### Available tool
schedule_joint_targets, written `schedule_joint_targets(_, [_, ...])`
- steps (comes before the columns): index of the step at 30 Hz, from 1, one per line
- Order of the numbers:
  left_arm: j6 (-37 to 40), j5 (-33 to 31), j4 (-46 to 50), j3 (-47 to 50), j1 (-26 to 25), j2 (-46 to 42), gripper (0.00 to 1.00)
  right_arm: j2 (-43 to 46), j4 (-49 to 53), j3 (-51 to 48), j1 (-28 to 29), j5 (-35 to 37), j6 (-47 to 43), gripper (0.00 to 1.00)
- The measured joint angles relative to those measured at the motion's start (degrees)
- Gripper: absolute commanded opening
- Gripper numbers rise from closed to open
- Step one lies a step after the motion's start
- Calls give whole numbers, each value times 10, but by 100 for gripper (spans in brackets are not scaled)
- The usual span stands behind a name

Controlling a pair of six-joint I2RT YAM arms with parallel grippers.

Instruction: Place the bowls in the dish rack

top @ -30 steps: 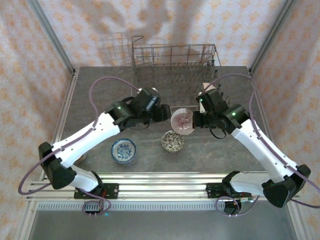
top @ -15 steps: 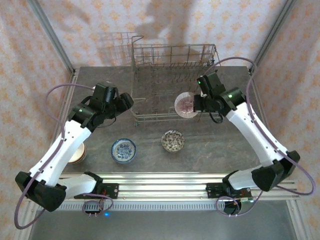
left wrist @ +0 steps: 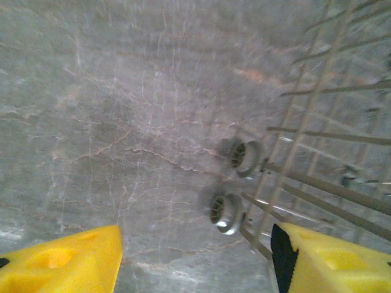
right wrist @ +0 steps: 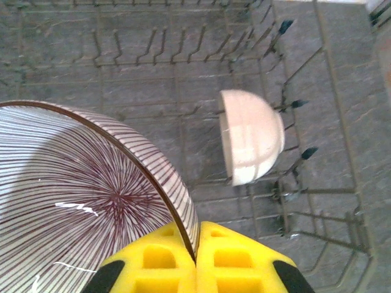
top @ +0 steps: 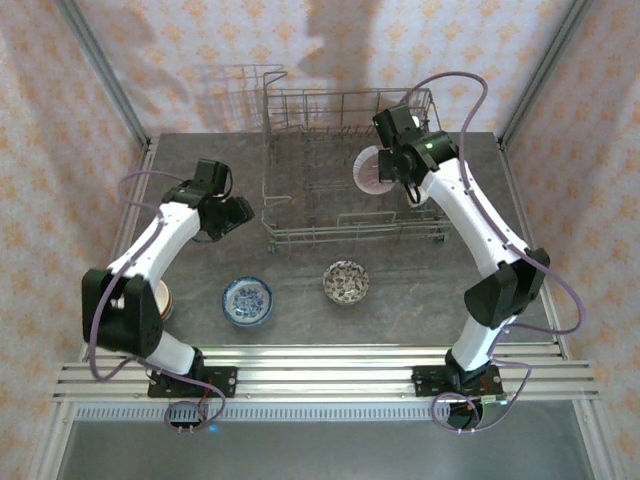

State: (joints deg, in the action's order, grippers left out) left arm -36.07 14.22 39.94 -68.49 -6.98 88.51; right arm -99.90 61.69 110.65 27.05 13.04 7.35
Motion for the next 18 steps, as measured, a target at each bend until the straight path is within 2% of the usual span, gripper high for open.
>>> schedule_joint_targets(3, [16,10,-12,-1,0,45,65,-22,6,33,0,38,-16,0])
schedule_joint_targets(8, [24,28,-33,-7,-6,73,65,-66,17,92,-2,99,-32,0])
schedule_joint_targets(14, [52,37,-34,-52,-27,130,64,-60,-7,48,-3,135,-32,0])
schedule_joint_targets(18, [58,50,-32,-71,-47,150,64,-61,-8,26,-2,205,-37,0])
